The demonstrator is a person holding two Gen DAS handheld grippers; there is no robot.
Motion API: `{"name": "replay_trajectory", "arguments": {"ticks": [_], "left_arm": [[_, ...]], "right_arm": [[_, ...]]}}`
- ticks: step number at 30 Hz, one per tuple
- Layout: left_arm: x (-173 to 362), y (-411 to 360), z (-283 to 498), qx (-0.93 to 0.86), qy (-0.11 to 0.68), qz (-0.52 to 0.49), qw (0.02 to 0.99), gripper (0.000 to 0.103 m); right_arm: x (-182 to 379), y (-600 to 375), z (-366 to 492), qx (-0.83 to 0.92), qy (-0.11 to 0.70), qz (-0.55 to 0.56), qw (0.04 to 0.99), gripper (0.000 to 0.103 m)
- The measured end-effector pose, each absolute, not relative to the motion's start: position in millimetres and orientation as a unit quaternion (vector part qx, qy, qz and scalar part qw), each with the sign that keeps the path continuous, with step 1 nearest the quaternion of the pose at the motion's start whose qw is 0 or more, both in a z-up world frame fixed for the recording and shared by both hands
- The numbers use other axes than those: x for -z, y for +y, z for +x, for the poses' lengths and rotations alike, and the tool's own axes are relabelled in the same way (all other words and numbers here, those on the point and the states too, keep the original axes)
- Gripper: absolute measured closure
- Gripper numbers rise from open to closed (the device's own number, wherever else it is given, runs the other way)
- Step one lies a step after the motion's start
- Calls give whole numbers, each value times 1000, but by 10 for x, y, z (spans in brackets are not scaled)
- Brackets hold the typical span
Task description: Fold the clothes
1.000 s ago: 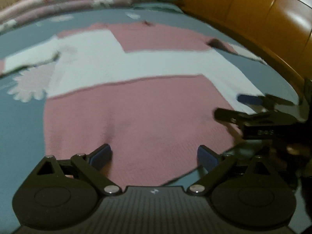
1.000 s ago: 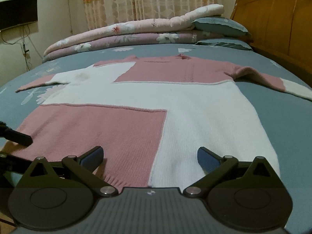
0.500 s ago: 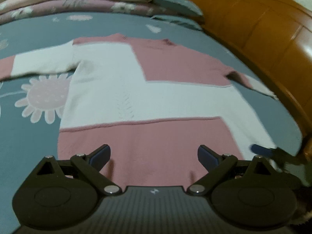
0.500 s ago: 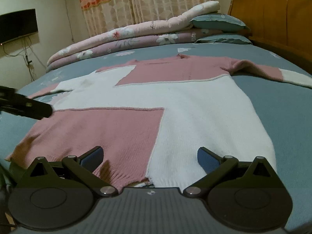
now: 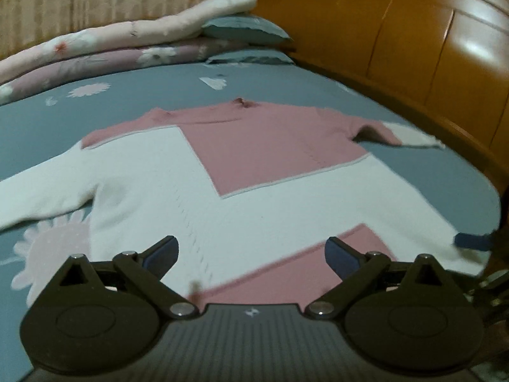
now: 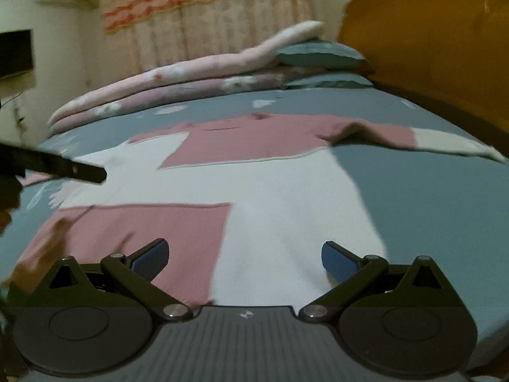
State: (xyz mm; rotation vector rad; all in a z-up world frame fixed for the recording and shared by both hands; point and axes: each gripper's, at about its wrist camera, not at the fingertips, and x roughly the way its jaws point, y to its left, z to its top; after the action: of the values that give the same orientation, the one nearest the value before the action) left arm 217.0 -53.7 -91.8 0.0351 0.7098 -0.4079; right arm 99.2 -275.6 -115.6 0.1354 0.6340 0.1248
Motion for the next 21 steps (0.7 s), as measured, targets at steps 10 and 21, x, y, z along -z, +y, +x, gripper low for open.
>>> {"name": "replay_trajectory", "arguments": {"ticks": [10,21], "left_arm": [[1222,-233,2134,254,345,-38,903,5],[1214,-214,2149,250,341,-50,905,5]], "right_arm": [[836,-3137,1089,1,328,150,933,0],[1074,-3483,1193,88,389,122,909,74]]}}
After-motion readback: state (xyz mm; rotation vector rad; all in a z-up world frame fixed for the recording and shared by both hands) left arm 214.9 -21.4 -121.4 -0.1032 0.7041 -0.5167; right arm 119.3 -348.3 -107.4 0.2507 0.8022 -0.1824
